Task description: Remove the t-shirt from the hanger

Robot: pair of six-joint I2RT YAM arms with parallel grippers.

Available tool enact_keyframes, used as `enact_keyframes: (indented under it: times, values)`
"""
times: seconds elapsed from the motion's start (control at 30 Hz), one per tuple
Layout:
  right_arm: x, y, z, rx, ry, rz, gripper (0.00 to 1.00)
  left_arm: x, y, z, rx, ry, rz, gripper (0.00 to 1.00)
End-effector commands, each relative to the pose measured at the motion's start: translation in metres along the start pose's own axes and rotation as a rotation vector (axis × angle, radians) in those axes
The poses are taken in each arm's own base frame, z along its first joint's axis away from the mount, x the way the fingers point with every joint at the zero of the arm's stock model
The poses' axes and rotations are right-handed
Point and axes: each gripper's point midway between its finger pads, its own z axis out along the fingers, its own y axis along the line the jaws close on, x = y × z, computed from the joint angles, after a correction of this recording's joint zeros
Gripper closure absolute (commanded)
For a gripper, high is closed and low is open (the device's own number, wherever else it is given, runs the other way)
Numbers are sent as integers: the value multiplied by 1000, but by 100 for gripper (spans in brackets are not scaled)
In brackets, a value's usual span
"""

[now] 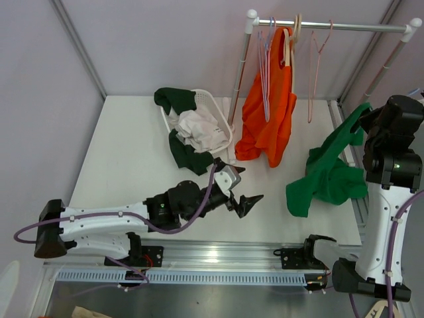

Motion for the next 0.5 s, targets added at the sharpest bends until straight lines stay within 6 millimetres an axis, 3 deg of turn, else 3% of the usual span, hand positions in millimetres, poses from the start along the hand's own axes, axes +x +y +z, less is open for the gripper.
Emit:
enact_keyframes:
  times: [0.0, 0.03, 0.07, 0.13, 0.2, 0.27, 0.3, 0.4, 0.43, 0.47]
  values:
    - [7, -3, 2, 25, 13, 39, 100, -45, -14, 4, 41, -234, 59, 1]
    - [10, -2, 1, 15, 25, 35, 100, -29, -23, 3, 75, -230, 97, 1]
    - [12, -1, 1, 7, 29, 34, 100, -44, -36, 1, 108, -317, 144, 0]
    - [14, -3, -3, 1, 28, 32, 100, -45, -43, 3, 112, -357, 179, 1]
    - [13, 0, -6, -21, 22, 31, 100, -31, -45, 17, 101, -316, 197, 1]
    - [10, 2, -11, -37, 18, 27, 100, -36, -52, 29, 115, -310, 216, 1]
    - [9, 3, -13, -44, 16, 28, 100, -24, -57, 39, 125, -284, 225, 0]
    - [4, 5, -20, -60, 12, 25, 100, -27, -70, 48, 174, -313, 223, 0]
    - [3, 4, -22, -62, 9, 22, 100, -19, -73, 53, 183, -301, 207, 0]
    - [2, 4, -24, -64, 5, 16, 100, -28, -76, 56, 187, -319, 193, 0]
